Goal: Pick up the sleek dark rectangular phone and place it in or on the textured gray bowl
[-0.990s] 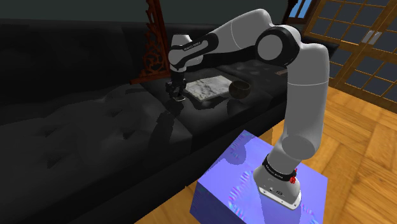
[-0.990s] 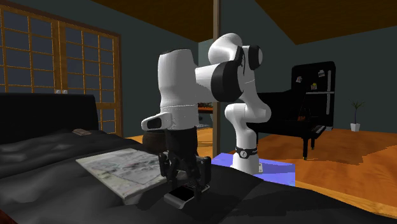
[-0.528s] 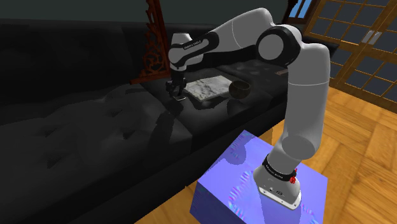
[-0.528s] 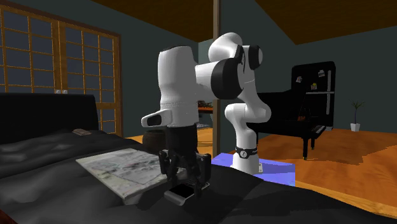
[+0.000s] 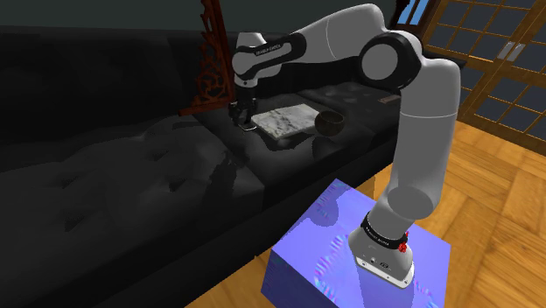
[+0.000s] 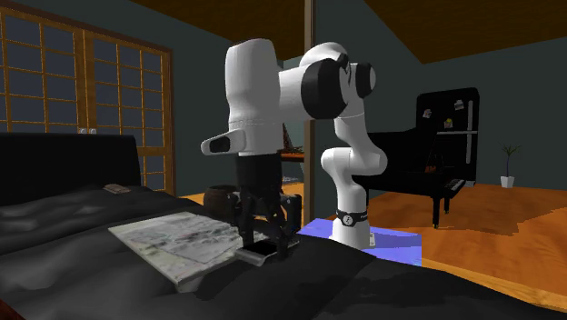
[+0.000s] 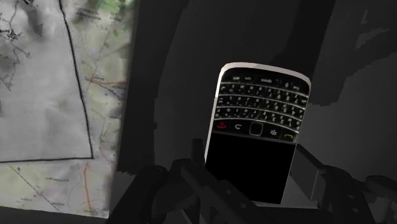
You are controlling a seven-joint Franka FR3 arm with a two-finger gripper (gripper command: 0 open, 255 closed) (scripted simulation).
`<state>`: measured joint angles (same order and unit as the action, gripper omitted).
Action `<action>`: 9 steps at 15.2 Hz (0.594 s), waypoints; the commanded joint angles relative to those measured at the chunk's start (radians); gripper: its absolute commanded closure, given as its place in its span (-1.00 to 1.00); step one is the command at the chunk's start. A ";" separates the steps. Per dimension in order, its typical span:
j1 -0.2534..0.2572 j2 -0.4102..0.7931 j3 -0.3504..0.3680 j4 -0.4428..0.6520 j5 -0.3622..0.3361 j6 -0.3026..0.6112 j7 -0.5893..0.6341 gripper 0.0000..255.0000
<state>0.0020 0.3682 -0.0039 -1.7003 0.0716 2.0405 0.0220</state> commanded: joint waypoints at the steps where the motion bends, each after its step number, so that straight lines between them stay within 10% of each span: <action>1: 0.000 -0.008 0.000 0.015 -0.001 -0.024 0.002 1.00; 9: 0.000 -0.038 -0.001 0.081 -0.004 -0.120 0.008 1.00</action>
<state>0.0027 0.3329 -0.0043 -1.6284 0.0682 1.9336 0.0306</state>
